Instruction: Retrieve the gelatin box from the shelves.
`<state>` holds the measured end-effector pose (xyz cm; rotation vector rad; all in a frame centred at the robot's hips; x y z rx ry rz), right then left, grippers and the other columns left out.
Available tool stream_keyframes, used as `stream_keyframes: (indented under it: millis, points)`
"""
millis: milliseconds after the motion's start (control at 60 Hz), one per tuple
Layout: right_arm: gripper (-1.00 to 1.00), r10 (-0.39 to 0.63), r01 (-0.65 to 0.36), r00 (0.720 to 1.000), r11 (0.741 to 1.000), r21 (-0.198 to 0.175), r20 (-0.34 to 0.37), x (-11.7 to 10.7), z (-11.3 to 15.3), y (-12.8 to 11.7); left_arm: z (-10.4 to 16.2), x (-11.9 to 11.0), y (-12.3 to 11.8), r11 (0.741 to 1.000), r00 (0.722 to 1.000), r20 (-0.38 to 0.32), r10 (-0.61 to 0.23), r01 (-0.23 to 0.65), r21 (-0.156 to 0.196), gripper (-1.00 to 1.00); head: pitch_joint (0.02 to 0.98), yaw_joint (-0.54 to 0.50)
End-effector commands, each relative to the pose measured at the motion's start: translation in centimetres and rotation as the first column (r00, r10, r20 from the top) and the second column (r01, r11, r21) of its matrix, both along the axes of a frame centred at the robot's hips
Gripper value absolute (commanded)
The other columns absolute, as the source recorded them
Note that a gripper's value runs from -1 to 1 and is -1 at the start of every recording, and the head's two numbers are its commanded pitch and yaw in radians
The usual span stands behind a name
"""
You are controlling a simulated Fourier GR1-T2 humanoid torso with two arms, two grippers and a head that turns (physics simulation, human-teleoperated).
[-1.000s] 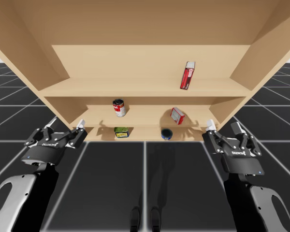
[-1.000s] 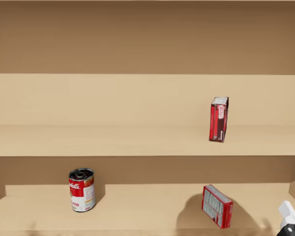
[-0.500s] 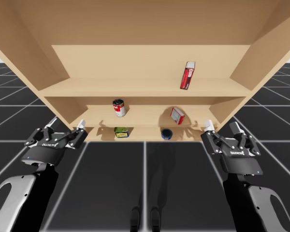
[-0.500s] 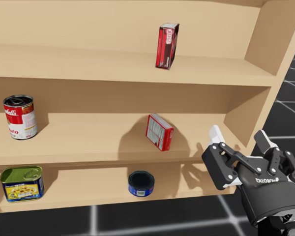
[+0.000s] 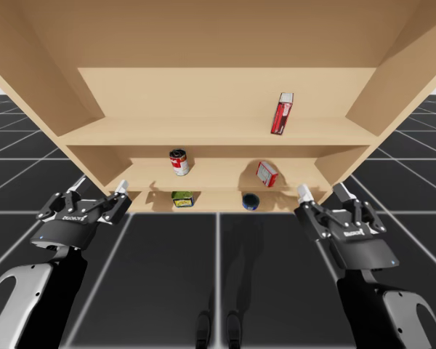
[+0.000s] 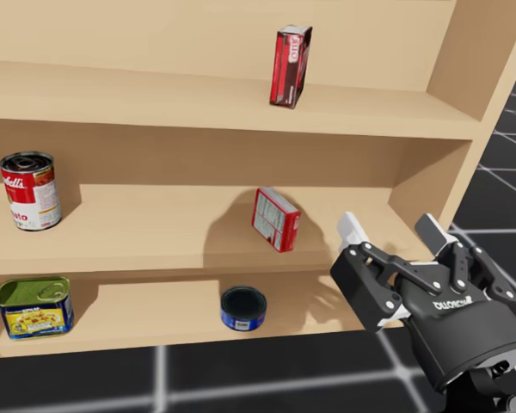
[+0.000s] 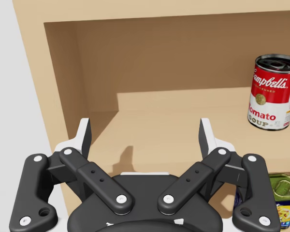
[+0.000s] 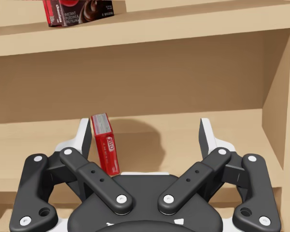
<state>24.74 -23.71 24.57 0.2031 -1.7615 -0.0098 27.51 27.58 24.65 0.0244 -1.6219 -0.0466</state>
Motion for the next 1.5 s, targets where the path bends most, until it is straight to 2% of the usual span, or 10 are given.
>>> stream_keyframes:
  millis: [17, 283, 583, 750, 950, 1267, 1400, 1450, 1483, 1500]
  points:
    - [-1.00, 0.091, -0.091, 0.994, 0.996, -0.010, -0.057, -0.5, 0.5, 1.4, 0.0, 0.0, 0.0, 1.000, 1.000, 0.004, -0.005, 0.005, -0.002, -1.00, 0.563, -0.22]
    - [-1.00, 0.169, -0.177, 0.977, 0.983, -0.048, -0.128, 1.1, -0.2, 3.3, -0.1, 0.0, 0.0, 1.000, 1.000, 0.012, -0.014, 0.014, 0.003, -1.00, 0.564, -0.23]
    - [-1.00, 0.152, -0.166, 0.976, 0.983, -0.081, -0.156, 4.5, -1.1, 4.5, -0.1, -0.1, -0.1, 1.000, 1.000, 0.018, -0.025, 0.025, 0.006, -1.00, 0.570, -0.23]
    - [-1.00, 0.128, -0.146, 0.975, 0.985, -0.091, -0.180, 6.4, -1.5, 4.5, -0.1, -0.1, -0.1, 1.000, 0.999, 0.019, -0.027, 0.027, 0.006, -1.00, 0.573, -0.24]
    - [-1.00, 0.133, -0.150, 0.964, 0.987, -0.058, -0.232, 8.9, -1.7, 4.6, 0.0, -0.2, -0.2, 1.000, 0.999, 0.022, -0.031, 0.031, 0.003, -1.00, 0.574, -0.24]
    - [-1.00, 0.130, -0.158, 0.949, 0.985, -0.075, -0.286, 11.6, -2.6, 5.4, 0.0, -0.3, -0.2, 1.000, 0.999, 0.022, -0.030, 0.029, 0.006, -1.00, 0.574, -0.23]
    - [-1.00, 0.124, -0.158, 0.951, 0.982, -0.101, -0.283, 11.8, -3.0, 5.5, 0.1, -0.4, -0.3, 1.000, 0.999, 0.022, -0.029, 0.029, 0.005, -1.00, 0.575, -0.23]
    - [-0.79, 0.110, -0.147, 0.955, 0.982, -0.116, -0.277, 11.8, -3.1, 5.5, 0.1, -0.4, -0.3, 1.000, 0.999, 0.022, -0.029, 0.029, 0.006, -1.00, 0.575, -0.23]
    - [0.38, 0.081, -0.119, 0.964, 0.983, -0.139, -0.255, 11.7, -3.3, 5.4, 0.1, -0.4, -0.3, 1.000, 0.999, 0.022, -0.029, 0.029, 0.006, -1.00, 0.574, -0.23]
    - [0.72, 0.073, -0.112, 0.965, 0.983, -0.144, -0.250, 11.7, -3.3, 5.4, 0.1, -0.4, -0.3, 1.000, 0.999, 0.022, -0.029, 0.029, 0.007, -1.00, 0.574, -0.23]
